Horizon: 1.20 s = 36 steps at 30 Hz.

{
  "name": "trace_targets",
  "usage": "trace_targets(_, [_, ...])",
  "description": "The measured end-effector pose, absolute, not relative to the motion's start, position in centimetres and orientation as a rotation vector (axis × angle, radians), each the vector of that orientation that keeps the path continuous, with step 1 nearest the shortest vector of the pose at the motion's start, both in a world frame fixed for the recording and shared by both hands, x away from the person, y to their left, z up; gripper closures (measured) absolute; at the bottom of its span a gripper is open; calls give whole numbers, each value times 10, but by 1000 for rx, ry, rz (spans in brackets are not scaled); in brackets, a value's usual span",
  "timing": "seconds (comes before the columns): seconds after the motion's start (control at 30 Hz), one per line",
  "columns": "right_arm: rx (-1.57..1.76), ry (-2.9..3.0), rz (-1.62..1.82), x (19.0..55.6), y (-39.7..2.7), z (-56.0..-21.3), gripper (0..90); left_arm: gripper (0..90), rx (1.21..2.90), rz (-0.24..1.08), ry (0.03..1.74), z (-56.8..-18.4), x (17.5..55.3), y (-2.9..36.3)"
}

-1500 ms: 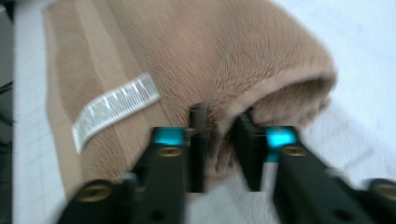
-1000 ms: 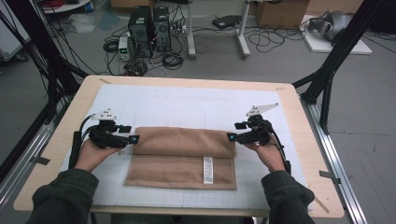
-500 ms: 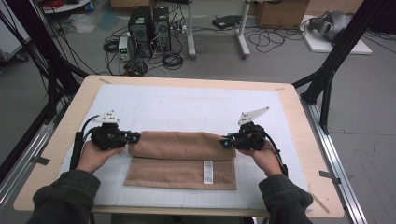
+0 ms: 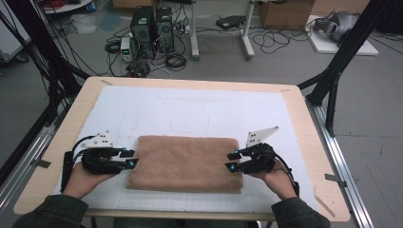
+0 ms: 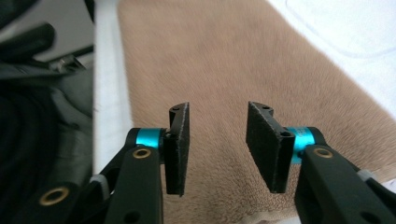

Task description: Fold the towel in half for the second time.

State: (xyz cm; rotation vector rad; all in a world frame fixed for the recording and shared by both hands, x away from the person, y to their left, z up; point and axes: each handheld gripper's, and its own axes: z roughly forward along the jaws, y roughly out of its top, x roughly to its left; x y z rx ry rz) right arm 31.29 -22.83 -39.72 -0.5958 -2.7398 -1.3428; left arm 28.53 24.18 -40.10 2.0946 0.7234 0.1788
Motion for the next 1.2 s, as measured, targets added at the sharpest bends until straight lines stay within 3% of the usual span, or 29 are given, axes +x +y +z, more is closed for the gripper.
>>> trace_targets(0.13, [-587, -2733, -1298, 308, -224, -415, 570, 568, 2183, 187, 703, -416, 282, 232])
trace_targets(0.33, [-546, -2774, -1235, 293, -222, -433, 626, 846, 2226, 264, 718, -432, 277, 226])
trace_targets(0.43, [-566, -2755, -1272, 289, -224, -437, 630, 850, 2204, 270, 737, -433, 276, 227])
trace_targets(0.57, [-567, -2774, -1275, 288, -226, -429, 612, 759, 2154, 269, 757, -429, 277, 230])
trace_targets(0.9, [-732, -2863, -1392, 322, -232, -410, 467, 545, 2051, 349, 829, -416, 299, 234])
trace_targets(1.2, [-902, -2865, -1411, 356, -238, -412, 398, 448, 1975, 421, 917, -417, 335, 234])
